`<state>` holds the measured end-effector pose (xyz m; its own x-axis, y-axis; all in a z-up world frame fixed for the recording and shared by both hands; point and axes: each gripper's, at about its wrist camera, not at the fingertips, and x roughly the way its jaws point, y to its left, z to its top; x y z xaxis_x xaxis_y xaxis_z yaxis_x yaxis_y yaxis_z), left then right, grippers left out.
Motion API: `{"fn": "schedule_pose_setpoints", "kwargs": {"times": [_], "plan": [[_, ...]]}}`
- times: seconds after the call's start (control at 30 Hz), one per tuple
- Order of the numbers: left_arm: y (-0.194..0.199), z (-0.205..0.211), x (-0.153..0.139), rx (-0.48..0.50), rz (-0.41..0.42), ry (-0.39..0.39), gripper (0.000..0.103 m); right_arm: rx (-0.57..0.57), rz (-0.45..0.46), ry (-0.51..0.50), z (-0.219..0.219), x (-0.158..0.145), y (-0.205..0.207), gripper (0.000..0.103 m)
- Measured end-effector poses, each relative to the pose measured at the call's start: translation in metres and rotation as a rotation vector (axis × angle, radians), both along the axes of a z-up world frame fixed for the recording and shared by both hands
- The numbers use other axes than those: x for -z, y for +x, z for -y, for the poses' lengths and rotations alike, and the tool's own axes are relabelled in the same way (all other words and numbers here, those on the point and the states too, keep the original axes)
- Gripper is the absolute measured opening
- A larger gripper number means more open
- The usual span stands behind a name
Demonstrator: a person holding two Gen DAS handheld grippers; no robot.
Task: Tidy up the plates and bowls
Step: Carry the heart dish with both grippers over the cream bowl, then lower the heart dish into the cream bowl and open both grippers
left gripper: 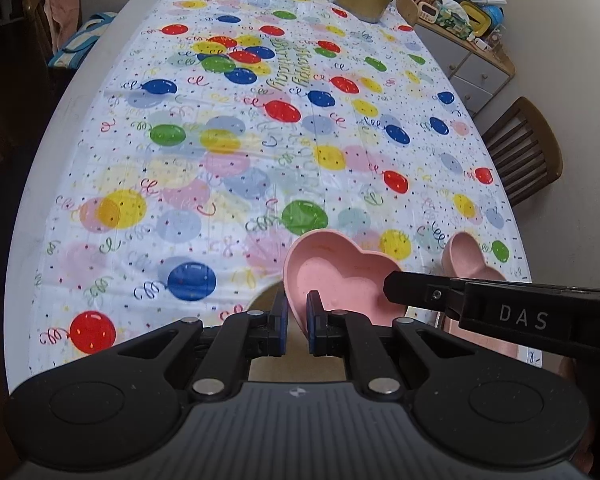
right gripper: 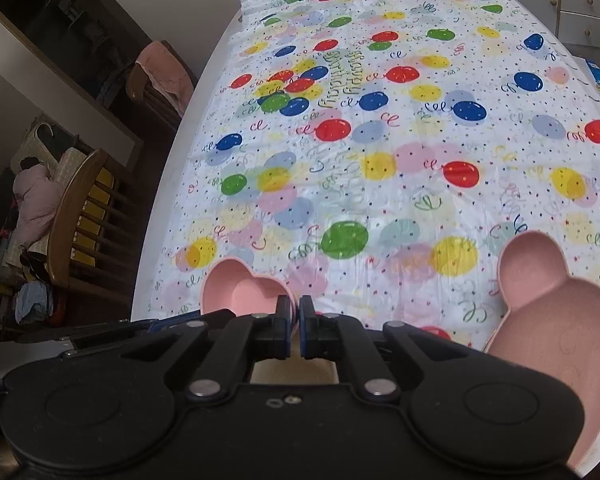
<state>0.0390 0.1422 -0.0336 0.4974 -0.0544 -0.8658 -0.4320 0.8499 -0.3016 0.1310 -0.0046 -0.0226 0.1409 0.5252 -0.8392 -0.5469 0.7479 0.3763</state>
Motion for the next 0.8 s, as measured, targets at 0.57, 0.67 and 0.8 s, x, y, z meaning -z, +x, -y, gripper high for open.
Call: {"fn": "schedule_pose_setpoints", "kwargs": {"times": [0.57, 0.67, 0.8], "plan": [[-0.007, 0.013, 0.042, 0.049, -0.092, 0.022, 0.009, 0.002, -0.024, -0.085, 0.002, 0.040, -0.027, 0.003], [-0.006, 0.015, 0.045, 0.056, -0.100, 0.028, 0.009, 0.000, -0.019, -0.099, 0.000, 0.045, -0.028, 0.003], [-0.004, 0.018, 0.045, 0.054, -0.111, 0.040, 0.009, 0.003, -0.014, -0.106, 0.000, 0.049, -0.029, 0.006]]}}
